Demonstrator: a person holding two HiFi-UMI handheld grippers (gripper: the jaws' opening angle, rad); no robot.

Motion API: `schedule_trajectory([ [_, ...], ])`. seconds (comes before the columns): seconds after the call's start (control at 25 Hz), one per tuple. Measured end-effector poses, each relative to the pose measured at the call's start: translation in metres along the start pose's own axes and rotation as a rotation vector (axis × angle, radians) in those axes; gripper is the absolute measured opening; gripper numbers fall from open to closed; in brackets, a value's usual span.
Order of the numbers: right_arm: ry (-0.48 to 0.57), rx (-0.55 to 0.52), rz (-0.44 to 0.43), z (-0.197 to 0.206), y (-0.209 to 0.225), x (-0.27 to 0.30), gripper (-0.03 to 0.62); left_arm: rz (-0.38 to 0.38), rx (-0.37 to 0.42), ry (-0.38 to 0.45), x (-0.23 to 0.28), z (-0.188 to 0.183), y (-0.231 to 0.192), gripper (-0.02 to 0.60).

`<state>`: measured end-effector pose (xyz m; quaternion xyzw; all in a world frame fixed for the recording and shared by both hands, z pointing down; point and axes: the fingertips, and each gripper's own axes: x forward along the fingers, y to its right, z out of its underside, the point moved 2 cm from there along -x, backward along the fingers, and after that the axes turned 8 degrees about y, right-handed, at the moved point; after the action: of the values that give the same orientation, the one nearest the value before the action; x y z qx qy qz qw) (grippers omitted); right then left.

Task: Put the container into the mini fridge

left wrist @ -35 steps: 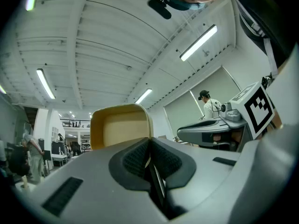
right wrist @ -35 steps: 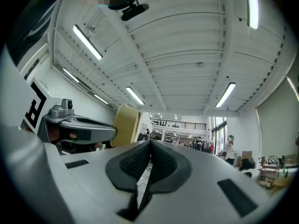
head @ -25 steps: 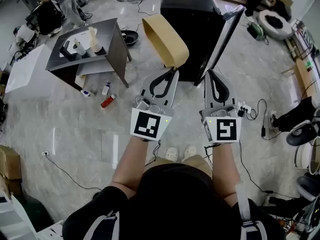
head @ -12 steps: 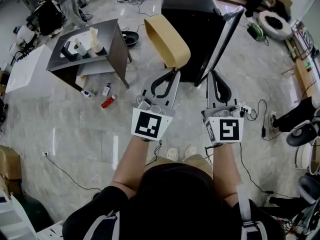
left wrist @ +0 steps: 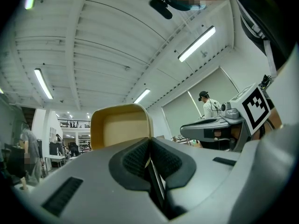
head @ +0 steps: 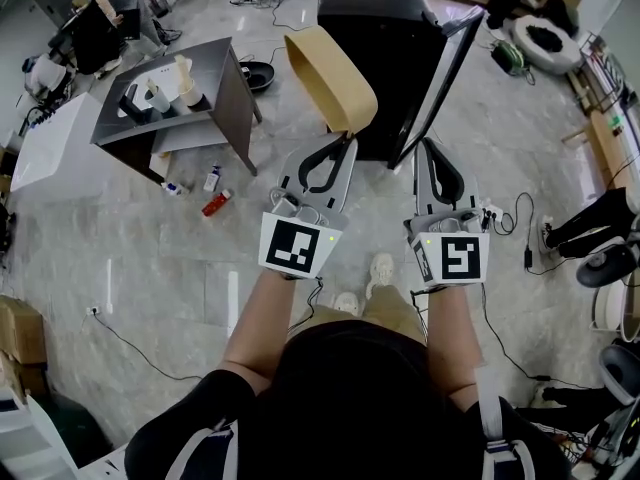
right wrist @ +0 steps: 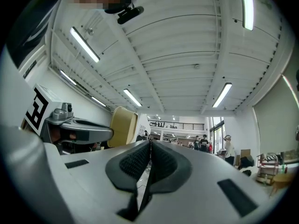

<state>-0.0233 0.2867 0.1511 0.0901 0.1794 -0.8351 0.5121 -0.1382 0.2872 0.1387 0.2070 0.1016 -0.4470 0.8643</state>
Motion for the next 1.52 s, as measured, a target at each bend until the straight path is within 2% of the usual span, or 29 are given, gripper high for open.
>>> schedule_trajectory([
  [0.36,0.011,0.018,0.013,0.022,0.023,0.015,0.037,0.014,0.026,-0.022,0.021,0.026,-0.003,0.028],
  [0.72,0.003,0.023,0.005,0.058,0.061,0.052,0.037,0.031,0.038,-0.035,0.073,0.064,-0.013,0.028],
  [1.08,-0.025,0.046,-0.025,0.112,0.12,0.111,0.037,0.048,0.046,-0.092,0.15,0.124,-0.025,0.028],
  [1.52,-0.059,0.134,-0.085,0.195,0.177,0.192,0.037,0.06,0.057,-0.22,0.232,0.216,-0.045,0.028],
])
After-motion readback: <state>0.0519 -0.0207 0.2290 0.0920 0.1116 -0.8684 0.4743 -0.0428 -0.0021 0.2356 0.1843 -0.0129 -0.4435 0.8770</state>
